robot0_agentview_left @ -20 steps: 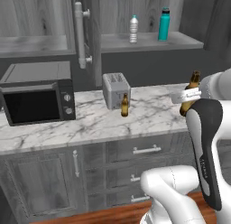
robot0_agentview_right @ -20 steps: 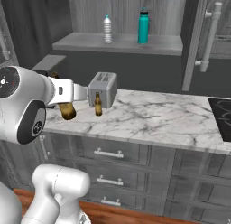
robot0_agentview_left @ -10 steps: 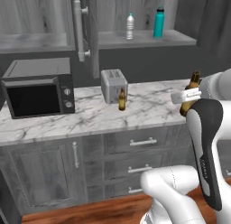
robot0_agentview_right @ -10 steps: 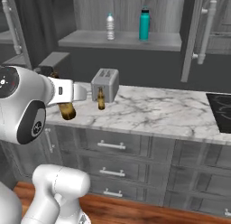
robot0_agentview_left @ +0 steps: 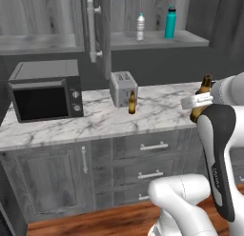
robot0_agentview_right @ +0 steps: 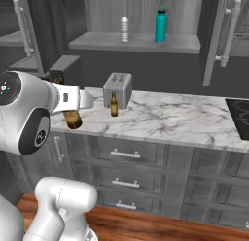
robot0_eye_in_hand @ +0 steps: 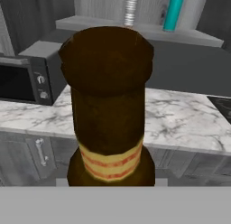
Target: Sort all alcoholic drinks to one cabinet, and non-alcoholic drinks to the other.
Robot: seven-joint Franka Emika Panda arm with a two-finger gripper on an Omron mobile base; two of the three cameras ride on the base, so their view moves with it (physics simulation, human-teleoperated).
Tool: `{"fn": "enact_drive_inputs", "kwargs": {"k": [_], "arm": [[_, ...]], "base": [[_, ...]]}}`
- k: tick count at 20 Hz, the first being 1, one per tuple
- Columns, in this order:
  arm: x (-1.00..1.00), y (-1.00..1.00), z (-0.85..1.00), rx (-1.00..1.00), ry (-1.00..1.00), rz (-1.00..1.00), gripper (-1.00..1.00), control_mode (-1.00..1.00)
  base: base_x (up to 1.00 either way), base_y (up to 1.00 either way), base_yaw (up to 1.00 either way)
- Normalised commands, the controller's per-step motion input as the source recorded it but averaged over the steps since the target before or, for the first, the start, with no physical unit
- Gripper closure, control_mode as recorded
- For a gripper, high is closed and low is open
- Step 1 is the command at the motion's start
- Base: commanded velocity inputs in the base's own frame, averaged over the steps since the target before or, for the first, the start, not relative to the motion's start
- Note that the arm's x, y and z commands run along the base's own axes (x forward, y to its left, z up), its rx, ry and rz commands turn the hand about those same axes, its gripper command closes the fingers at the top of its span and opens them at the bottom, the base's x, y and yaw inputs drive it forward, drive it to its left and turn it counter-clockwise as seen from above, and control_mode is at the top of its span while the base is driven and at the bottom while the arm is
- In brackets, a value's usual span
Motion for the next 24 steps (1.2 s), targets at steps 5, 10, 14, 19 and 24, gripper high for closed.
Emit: {"fn": "enact_drive_inputs", "kwargs": {"k": [5,10,14,19,24], "arm": [[0.00,0.00,0.00,0.00,0.00,0.00,1.00,1.00],[0.00,0.00,0.00,0.00,0.00,0.00,1.00,1.00],[0.00,0.00,0.00,0.00,0.00,0.00,1.00,1.00],[0.00,0.00,0.00,0.00,0.00,0.00,1.00,1.00],[0.00,0.00,0.00,0.00,0.00,0.00,1.00,1.00]], "base": [[-0.26,0.40,-0.01],[-0.23,0.40,-0.01],[-0.21,0.42,-0.01],[-0.21,0.42,-0.01],[-0.20,0.41,-0.01]]}}
